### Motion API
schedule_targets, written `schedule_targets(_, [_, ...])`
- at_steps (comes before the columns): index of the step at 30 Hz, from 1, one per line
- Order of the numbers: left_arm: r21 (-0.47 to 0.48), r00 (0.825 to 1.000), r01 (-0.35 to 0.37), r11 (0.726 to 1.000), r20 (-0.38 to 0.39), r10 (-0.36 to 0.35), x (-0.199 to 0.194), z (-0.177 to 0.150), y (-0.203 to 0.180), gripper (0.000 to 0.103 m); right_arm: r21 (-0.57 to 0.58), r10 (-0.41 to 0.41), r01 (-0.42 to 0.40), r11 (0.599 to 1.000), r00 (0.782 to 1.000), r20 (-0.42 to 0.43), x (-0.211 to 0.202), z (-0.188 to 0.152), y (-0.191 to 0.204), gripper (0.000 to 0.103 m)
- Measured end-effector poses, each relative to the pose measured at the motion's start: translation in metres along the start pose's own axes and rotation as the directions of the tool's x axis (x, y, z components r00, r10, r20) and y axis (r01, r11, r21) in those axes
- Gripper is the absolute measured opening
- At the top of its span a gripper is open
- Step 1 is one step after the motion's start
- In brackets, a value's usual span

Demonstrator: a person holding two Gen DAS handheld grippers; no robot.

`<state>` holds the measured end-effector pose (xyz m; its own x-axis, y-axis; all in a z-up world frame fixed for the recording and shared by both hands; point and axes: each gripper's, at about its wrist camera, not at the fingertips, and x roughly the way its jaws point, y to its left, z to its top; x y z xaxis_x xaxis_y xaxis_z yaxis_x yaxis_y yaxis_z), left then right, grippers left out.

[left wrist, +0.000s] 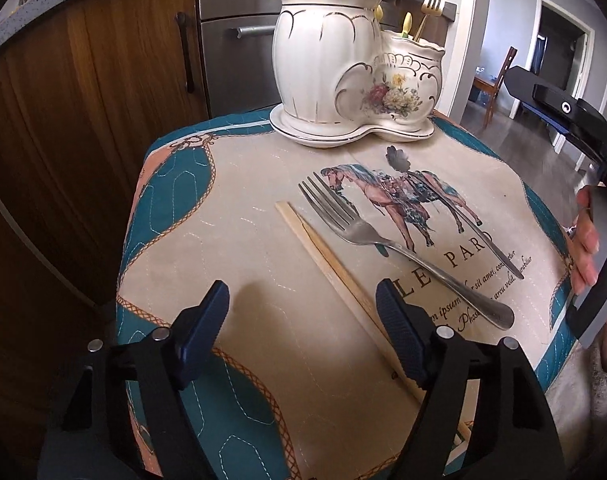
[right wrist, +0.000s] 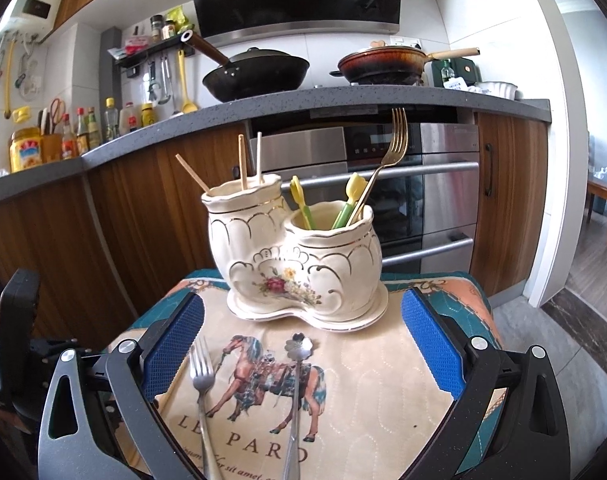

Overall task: Organize utensils
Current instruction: 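Grasp another wooden chopstick from the mat with the left gripper, then grasp the silver spoon by its handle with the right gripper while the left gripper holds the chopstick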

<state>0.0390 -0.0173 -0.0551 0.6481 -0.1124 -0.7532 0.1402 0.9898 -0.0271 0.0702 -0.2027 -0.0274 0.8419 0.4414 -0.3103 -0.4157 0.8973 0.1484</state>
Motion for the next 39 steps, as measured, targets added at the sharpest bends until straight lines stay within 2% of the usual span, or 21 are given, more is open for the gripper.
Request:
schedule_targets(5, [0.004, 1.0, 0.006, 1.0, -0.014, -0.006, 0.002, -0.001, -0.001, 0.056, 0.002, 0.007, -0.007, 1.0, 1.0, 0.007, -0.003, 0.001, -0.001, 0.098])
schedule_targets(10, [-0.003, 1.0, 0.0, 1.0, -0.023, 0.0, 0.005, 0.003, 0.0, 0.051, -0.001, 0.015, -0.015, 1.0, 1.0, 0.01, -0.005, 0.002, 0.0, 0.098])
schedule_targets(12, [-0.02, 0.999, -0.002, 1.0, -0.032, 0.001, 0.009, 0.008, 0.002, 0.043, -0.003, 0.019, -0.019, 1.0, 1.0, 0.013, -0.006, 0.002, 0.002, 0.098])
schedule_targets(19, [-0.009, 0.998, -0.028, 1.0, -0.056, 0.028, 0.018, 0.019, 0.001, 0.04, -0.037, 0.02, -0.02, 0.999, 1.0, 0.004, -0.006, 0.001, 0.007, 0.098])
schedule_targets(22, [-0.018, 0.997, -0.041, 0.999, -0.066, 0.039, 0.02, 0.023, 0.004, 0.03, -0.045, 0.015, -0.015, 0.999, 1.0, -0.001, -0.005, 0.0, 0.007, 0.098])
schedule_targets(24, [-0.018, 0.996, -0.055, 0.998, -0.069, 0.054, 0.022, 0.025, 0.009, 0.014, -0.045, 0.019, -0.019, 0.999, 1.0, -0.006, -0.004, 0.0, 0.007, 0.098])
schedule_targets(26, [-0.027, 0.996, -0.057, 0.998, -0.066, 0.055, 0.022, 0.025, 0.013, 0.007, -0.049, 0.017, -0.018, 0.999, 1.0, -0.012, -0.004, 0.0, 0.008, 0.098])
schedule_targets(29, [-0.04, 0.998, -0.039, 0.998, -0.057, 0.036, 0.022, 0.024, 0.019, 0.006, -0.057, 0.014, -0.015, 0.998, 1.0, -0.021, -0.002, -0.001, 0.009, 0.098])
schedule_targets(32, [-0.047, 0.999, -0.037, 0.998, -0.04, 0.036, 0.021, 0.022, 0.02, 0.005, -0.082, 0.014, -0.019, 0.996, 0.998, -0.063, 0.002, -0.001, 0.011, 0.098])
schedule_targets(34, [-0.063, 0.999, -0.031, 0.998, -0.022, 0.03, 0.018, 0.02, 0.024, 0.005, -0.135, -0.027, 0.01, 0.991, 0.992, -0.123, 0.009, -0.003, 0.013, 0.098])
schedule_targets(36, [-0.097, 1.0, 0.011, 0.995, 0.02, -0.009, 0.013, 0.02, 0.03, 0.005, -0.188, -0.078, 0.041, 0.981, 0.979, -0.19, 0.018, -0.008, 0.015, 0.096])
schedule_targets(39, [-0.149, 0.996, 0.046, 0.988, 0.086, -0.033, 0.003, 0.021, 0.039, 0.005, -0.145, -0.071, 0.03, 0.989, 0.957, -0.28, 0.03, -0.014, 0.011, 0.092])
